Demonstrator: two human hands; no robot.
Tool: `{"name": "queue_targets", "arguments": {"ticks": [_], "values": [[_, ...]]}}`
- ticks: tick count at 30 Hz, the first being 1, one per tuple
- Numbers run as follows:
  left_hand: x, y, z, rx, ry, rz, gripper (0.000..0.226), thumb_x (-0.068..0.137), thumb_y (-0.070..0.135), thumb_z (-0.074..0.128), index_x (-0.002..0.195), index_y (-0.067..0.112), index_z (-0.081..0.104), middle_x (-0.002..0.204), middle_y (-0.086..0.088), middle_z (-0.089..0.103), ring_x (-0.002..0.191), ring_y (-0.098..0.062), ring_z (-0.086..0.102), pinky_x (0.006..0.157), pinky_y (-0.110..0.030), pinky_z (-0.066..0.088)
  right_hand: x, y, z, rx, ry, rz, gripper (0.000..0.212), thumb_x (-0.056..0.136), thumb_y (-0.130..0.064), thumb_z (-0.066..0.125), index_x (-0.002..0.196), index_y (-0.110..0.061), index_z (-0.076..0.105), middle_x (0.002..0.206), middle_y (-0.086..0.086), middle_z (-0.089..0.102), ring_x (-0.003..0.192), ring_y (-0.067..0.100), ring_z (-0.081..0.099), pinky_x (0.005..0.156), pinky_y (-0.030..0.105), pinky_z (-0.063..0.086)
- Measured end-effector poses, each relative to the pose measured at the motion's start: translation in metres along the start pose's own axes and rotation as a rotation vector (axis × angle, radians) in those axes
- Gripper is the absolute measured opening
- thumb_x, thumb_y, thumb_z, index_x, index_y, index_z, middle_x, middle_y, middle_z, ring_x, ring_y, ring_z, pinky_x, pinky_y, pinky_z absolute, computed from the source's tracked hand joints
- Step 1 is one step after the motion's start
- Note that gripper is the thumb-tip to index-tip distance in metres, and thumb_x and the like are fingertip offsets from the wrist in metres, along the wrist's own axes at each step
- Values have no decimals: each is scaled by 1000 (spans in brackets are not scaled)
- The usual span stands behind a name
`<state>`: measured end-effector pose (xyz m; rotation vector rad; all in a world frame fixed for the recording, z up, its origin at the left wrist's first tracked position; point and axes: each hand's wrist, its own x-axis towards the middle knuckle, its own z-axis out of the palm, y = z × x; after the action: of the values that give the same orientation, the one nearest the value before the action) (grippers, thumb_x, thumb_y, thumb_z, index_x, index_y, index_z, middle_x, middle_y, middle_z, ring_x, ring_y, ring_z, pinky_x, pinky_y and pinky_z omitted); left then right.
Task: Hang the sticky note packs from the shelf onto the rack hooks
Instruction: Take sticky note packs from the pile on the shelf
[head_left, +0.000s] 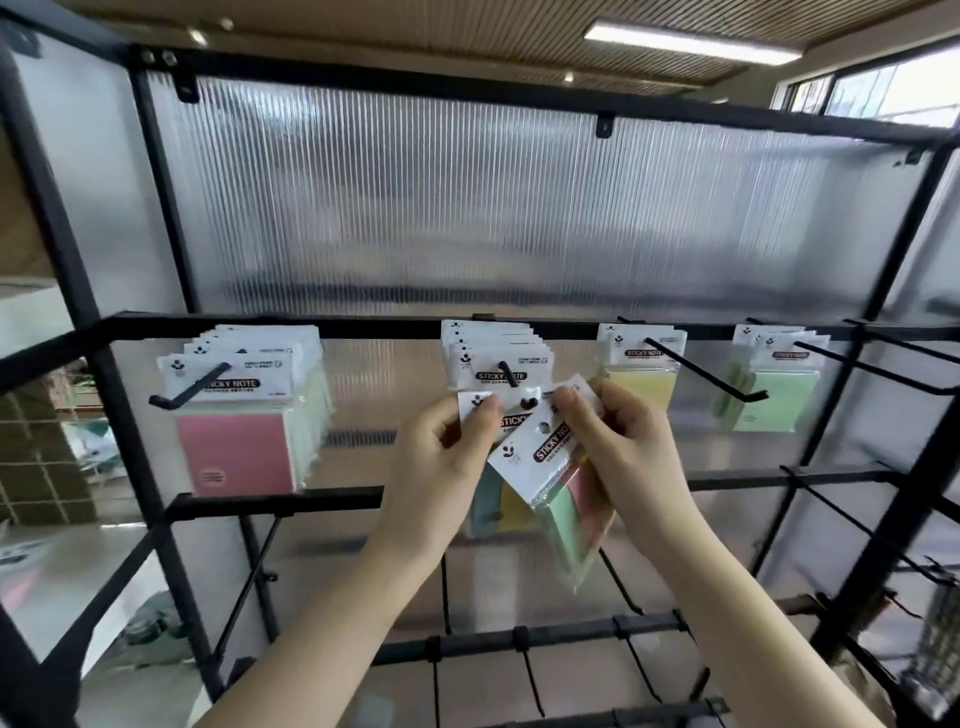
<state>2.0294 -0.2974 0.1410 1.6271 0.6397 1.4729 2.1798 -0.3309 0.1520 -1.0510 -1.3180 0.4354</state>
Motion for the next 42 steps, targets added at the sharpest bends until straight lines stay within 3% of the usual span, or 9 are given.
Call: {"name": "queue_targets", "arguments": {"ticks": [3,7,16,21,25,31,35,39,42], "values": [[3,-7,0,169,96,77,25,88,40,58,87,15,62,74,-1,65,69,-14,62,57,-24,47,3,8,2,-41,1,-23,41,82,-41,62,76,0,59,63,8,61,56,10,53,51,24,38],[12,-17,-6,309,264,163,33,81,41,62,95,12,54,87,-1,57,79,-12,55,69,-12,43,10,23,4,-30,65,-13,14,87,-23,67,88,-12,57,81,-2,66,64,-2,63,54,11,45],[34,-36,-9,414,272,131,25,86,30,65,98,14,50,93,4,53,90,-13,53,76,-6,38,20,46,6,-60,125,59,24,89,-28,66,81,-7,58,67,-7,63,58,1,58,51,15,42],[37,-39,-11,440,289,107,26,86,29,66,97,12,50,95,-2,55,90,-18,54,77,-14,41,18,49,7,-82,132,95,31,93,-25,60,76,0,52,74,16,65,64,22,59,55,31,42],[23,-30,-14,434,305,204,15,89,25,62,93,13,52,85,1,57,81,-13,56,72,-14,43,6,36,6,-35,116,22,28,93,-26,59,76,-5,51,63,-1,61,58,8,57,49,19,41],[-10,4,-5,246,162,268,41,94,43,36,79,10,56,73,0,59,65,-6,55,59,-12,40,-12,5,16,34,119,-152,37,89,-36,56,77,-2,48,65,6,55,57,11,50,50,19,38],[-18,22,1,205,48,189,35,87,51,52,81,18,62,68,-4,61,60,-16,56,54,-25,43,-9,-5,23,37,204,-203,30,93,-28,55,70,-11,45,59,-14,47,54,0,40,53,11,34],[-13,30,8,255,27,188,16,83,39,61,74,27,58,51,17,53,47,4,48,47,-5,32,-5,-1,26,47,225,-173,31,95,-21,55,68,-17,43,56,-17,44,52,0,38,52,9,32],[-10,25,9,197,24,152,20,84,40,61,75,23,59,50,17,50,47,4,45,48,-6,31,-4,3,27,53,216,-144,29,94,-23,56,68,-17,45,56,-17,46,53,-2,40,52,9,34]]}}
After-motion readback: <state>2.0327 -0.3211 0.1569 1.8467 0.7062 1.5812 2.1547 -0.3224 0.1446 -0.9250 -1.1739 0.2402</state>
